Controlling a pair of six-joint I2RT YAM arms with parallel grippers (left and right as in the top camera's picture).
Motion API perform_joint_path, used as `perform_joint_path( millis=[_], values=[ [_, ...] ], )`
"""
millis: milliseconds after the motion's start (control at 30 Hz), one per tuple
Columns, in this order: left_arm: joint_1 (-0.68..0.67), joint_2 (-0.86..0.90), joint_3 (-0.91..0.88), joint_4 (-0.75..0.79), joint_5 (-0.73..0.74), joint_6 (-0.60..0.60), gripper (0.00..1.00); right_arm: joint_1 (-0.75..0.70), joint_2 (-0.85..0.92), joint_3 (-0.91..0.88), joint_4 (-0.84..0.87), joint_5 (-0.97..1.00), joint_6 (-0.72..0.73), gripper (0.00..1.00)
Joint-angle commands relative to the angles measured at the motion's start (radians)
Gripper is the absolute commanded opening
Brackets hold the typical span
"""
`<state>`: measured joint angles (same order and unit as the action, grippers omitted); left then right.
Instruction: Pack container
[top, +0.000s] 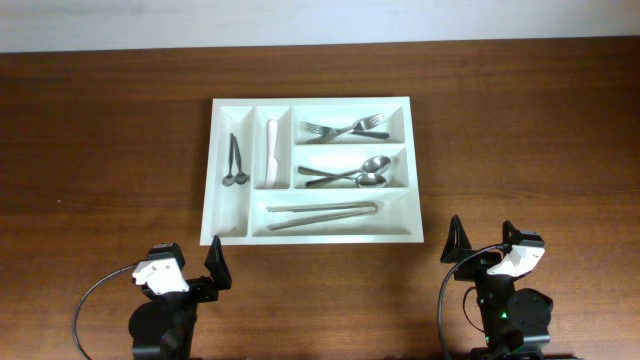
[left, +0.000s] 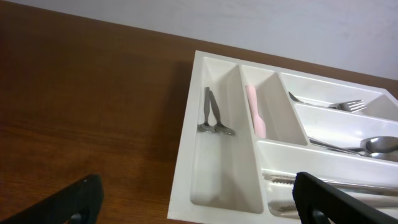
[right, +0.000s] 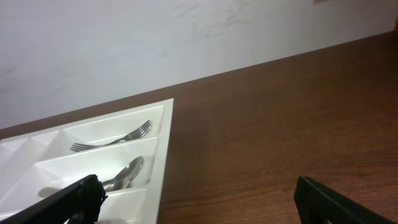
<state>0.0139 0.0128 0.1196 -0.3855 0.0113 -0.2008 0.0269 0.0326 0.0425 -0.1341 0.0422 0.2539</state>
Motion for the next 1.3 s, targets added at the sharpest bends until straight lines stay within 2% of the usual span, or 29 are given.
perform_joint_path(
  millis=[0,1267],
  values=[
    [0.004,-0.008,-0.004,0.000,0.001,0.016,0.99,0.006,-0.011,-0.011,0.000,-0.012,-0.011,0.99],
    [0.004,-0.008,-0.004,-0.001,0.001,0.016,0.99,0.006,-0.011,-0.011,0.000,-0.012,-0.011,0.99]
  ],
)
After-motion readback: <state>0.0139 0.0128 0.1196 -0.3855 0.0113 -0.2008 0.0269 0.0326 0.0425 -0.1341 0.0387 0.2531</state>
